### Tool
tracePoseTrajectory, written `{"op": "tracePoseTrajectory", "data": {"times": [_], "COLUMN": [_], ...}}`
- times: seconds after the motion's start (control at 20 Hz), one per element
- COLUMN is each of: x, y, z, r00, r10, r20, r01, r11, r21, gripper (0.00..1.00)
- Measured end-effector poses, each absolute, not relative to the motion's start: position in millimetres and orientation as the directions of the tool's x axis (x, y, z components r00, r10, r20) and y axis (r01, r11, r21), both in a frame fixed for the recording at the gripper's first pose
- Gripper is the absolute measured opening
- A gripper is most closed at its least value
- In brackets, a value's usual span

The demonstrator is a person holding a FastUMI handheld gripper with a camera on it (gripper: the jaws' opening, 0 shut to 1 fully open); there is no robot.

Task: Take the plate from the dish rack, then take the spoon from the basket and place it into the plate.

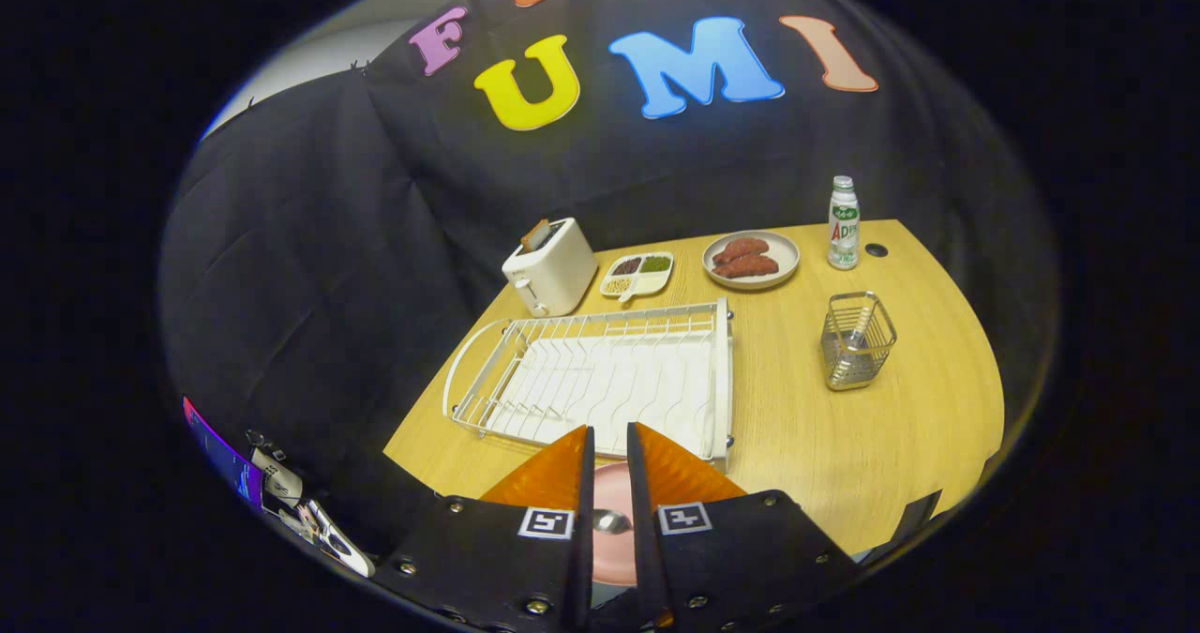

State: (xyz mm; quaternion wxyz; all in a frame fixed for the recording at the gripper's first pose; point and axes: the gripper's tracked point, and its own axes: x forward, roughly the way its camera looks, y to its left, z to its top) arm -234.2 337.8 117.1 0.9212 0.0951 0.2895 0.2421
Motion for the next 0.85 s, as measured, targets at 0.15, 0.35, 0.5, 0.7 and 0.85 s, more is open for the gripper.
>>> {"op": "tracePoseTrajectory", "data": {"times": [0.15, 0.35, 0.5, 0.7, 0.85], "x": [-222, -199, -184, -169, -162], "y": [317, 284, 254, 220, 199], "z": [157, 216, 251, 294, 319], "r00": [0.772, 0.851, 0.9, 0.945, 0.968], "r10": [0.481, 0.434, 0.374, 0.303, 0.242], "r20": [-0.414, -0.297, -0.225, -0.127, -0.063], "r01": [-0.373, -0.354, -0.322, -0.276, -0.233], "r11": [0.872, 0.89, 0.917, 0.942, 0.964], "r21": [0.317, 0.287, 0.236, 0.188, 0.125], "gripper": [0.18, 0.18, 0.18, 0.18, 0.18]}}
